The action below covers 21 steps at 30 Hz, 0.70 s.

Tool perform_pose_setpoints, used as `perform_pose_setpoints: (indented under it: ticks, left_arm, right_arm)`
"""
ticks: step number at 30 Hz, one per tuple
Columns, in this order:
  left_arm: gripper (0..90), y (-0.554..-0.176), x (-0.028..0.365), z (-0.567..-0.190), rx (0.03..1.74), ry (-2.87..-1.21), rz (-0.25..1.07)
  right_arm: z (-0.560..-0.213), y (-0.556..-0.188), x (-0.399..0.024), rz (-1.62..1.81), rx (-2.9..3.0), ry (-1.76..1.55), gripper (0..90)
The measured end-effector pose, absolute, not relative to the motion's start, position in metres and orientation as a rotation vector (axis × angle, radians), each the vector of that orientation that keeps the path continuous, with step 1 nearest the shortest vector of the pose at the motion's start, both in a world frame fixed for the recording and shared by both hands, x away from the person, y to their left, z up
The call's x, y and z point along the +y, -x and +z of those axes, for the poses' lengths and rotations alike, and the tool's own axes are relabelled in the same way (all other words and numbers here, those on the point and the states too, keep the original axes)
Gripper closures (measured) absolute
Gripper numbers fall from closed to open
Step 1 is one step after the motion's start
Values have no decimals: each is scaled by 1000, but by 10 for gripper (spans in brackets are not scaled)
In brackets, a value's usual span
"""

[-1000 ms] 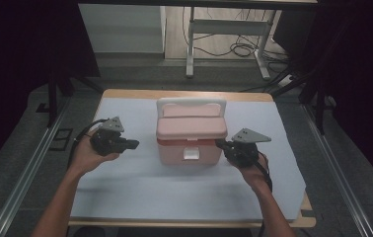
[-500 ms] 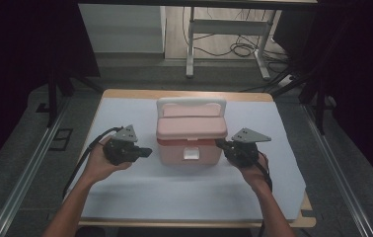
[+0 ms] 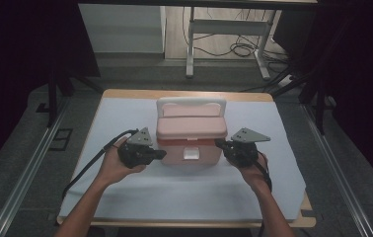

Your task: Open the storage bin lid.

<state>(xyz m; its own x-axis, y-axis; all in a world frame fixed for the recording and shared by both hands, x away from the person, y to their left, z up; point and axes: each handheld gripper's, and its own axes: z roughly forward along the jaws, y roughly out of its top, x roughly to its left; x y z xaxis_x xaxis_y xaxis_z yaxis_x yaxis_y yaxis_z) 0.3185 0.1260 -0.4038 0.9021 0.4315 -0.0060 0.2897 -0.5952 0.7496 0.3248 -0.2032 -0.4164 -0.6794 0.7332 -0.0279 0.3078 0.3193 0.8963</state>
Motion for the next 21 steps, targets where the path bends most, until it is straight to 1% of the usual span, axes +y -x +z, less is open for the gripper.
perform_pose_setpoints:
  ticks: [12,21]
  left_arm:
    - [900,-323,110,-406,495,-2246,211]
    - [900,-326,86,-408,464,-2251,190]
  right_arm:
    - [-416,-325,-202,1322,2161,-924,899]
    - [-416,-325,-202,1331,2162,-924,898]
